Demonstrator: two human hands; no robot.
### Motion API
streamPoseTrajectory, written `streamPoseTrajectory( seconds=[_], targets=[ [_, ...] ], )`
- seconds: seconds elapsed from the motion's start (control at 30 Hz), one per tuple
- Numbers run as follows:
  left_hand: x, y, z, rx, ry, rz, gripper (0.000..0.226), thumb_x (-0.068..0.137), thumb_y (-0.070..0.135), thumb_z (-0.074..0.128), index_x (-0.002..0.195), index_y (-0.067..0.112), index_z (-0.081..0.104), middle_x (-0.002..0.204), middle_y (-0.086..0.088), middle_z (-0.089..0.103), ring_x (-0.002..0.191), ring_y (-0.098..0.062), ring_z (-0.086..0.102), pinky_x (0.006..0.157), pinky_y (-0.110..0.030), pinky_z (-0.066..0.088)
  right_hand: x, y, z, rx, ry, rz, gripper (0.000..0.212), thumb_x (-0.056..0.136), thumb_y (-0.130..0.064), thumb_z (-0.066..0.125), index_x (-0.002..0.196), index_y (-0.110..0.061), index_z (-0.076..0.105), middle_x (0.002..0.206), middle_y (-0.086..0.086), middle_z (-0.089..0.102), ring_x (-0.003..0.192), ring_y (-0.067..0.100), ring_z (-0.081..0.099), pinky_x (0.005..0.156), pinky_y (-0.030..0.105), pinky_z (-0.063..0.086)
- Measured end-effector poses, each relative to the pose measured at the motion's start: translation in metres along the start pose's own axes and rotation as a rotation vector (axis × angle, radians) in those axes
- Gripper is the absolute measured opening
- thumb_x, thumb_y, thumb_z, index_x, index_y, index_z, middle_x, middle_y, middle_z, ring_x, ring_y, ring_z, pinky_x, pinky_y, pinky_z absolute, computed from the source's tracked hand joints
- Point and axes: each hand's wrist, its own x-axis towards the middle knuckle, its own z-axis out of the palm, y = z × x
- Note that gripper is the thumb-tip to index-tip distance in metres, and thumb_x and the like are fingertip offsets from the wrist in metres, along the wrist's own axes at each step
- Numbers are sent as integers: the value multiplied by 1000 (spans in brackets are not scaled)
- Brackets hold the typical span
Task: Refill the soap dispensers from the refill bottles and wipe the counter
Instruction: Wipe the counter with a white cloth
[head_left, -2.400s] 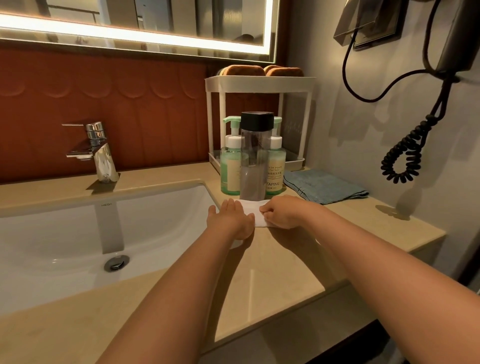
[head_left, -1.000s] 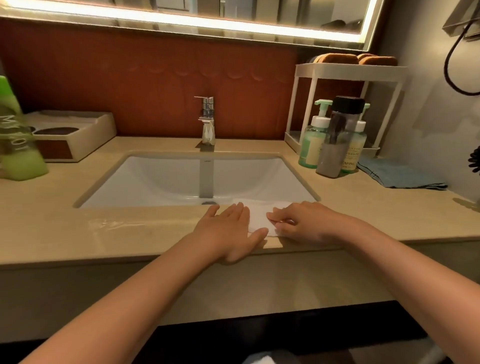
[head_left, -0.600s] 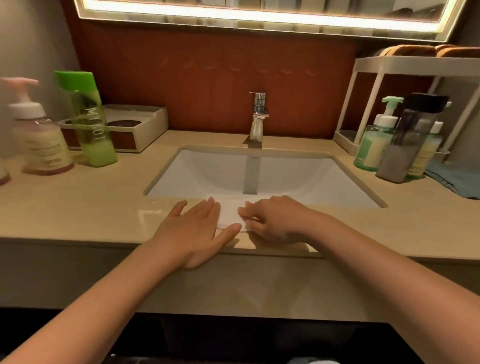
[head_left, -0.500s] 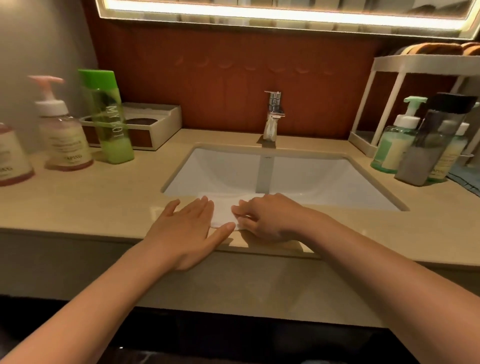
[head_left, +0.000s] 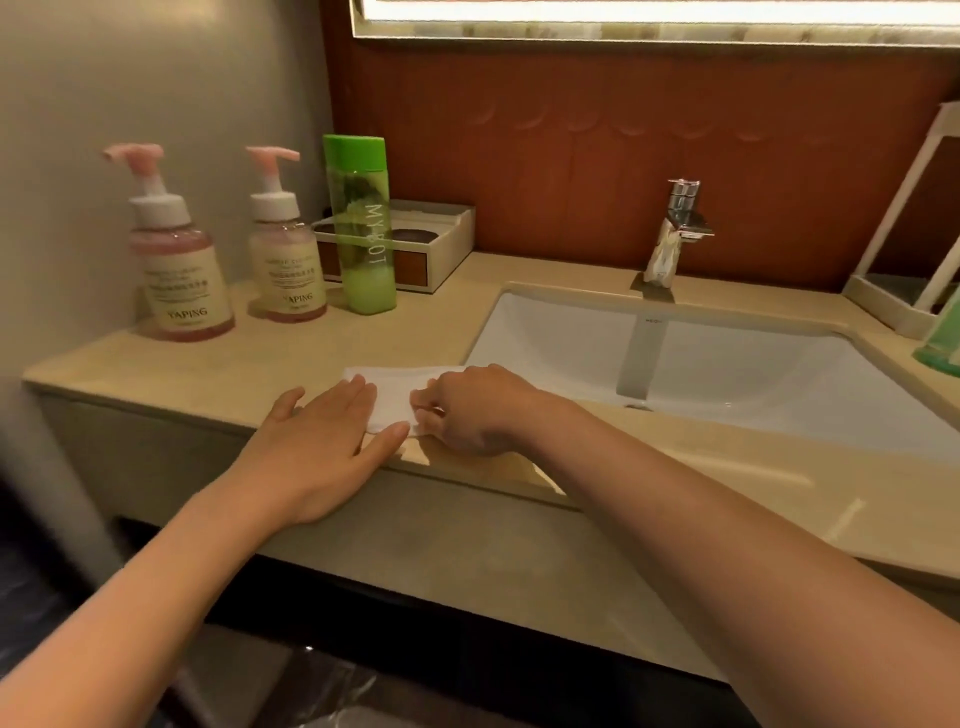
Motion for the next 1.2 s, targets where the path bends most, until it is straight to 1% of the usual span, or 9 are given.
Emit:
streamPoseTrajectory(
  seconds=[0.23, 0.33, 0.4, 0.47, 0.53, 0.67, 0.77, 1.0, 1.2],
  targets=[
    [-22, -13, 4, -59, 36, -29, 67, 93, 54, 13, 149, 18, 4, 158, 3, 3, 144, -6, 1, 116, -31, -1, -5, -15, 6, 3, 18, -53, 34, 97, -30, 34, 123, -23, 54, 132, 6, 53, 110, 29, 53, 87, 37, 44],
    [-31, 0, 6, -77, 50, -2, 68, 93, 55, 13, 149, 18, 3, 158, 3, 1, 143, -5, -1, 116, -29, -2, -24, -10, 10, 5, 40, -44, 32, 96, -31, 35, 119, -23, 55, 127, 7, 56, 107, 31, 54, 80, 35, 43],
    [-37, 13, 7, -90, 46, 31, 79, 86, 67, 4, 149, 20, 0, 158, 4, -1, 143, -3, -3, 115, -28, -3, -41, -2, 11, 0, 61, -27, 31, 96, -32, 34, 116, -21, 55, 118, 8, 59, 102, 31, 54, 72, 33, 38],
    [-41, 29, 7, -99, 55, 77, 104, 64, 80, -14, 149, 21, -2, 157, 5, -3, 142, -3, -5, 114, -27, -5, -60, 8, 12, 2, 73, -3, 28, 96, -31, 36, 114, -21, 56, 113, 8, 60, 98, 30, 53, 69, 32, 34],
    [-43, 50, 9, -92, 56, 124, 113, 55, 82, -20, 149, 20, -3, 157, 4, -4, 143, -3, -5, 114, -27, -5, -82, 21, 13, 10, 84, 26, 26, 96, -30, 37, 111, -23, 57, 109, 6, 61, 96, 29, 54, 67, 32, 33],
    [-45, 96, 9, -109, 62, 209, 82, 82, 67, -4, 149, 19, -3, 158, 3, -5, 143, -4, -7, 114, -26, -7, -126, 49, 16, 9, 106, 109, 29, 96, -31, 36, 114, -26, 57, 122, 2, 60, 104, 30, 55, 82, 40, 47],
    [-41, 131, 9, -105, 44, 282, 71, 93, 59, 9, 149, 18, -2, 158, 2, -4, 143, -5, -7, 114, -28, -7, -159, 71, 17, -1, 109, 193, 32, 97, -35, 34, 119, -27, 56, 128, -1, 57, 109, 29, 55, 88, 43, 46],
    [-26, 190, 7, -115, -17, 410, 68, 95, 54, 12, 149, 16, 0, 158, 0, -2, 144, -8, -5, 116, -32, -5, -207, 112, 16, 10, 69, 312, 36, 97, -39, 35, 129, -34, 50, 136, -5, 52, 118, 24, 51, 95, 39, 42],
    [-26, 183, 6, -61, -25, 404, 67, 95, 54, 10, 149, 16, -1, 158, 1, -3, 144, -7, -6, 117, -34, -6, -198, 113, 11, 60, 49, 284, 38, 96, -40, 37, 133, -37, 47, 139, -10, 49, 121, 19, 50, 98, 37, 40]
  ],
)
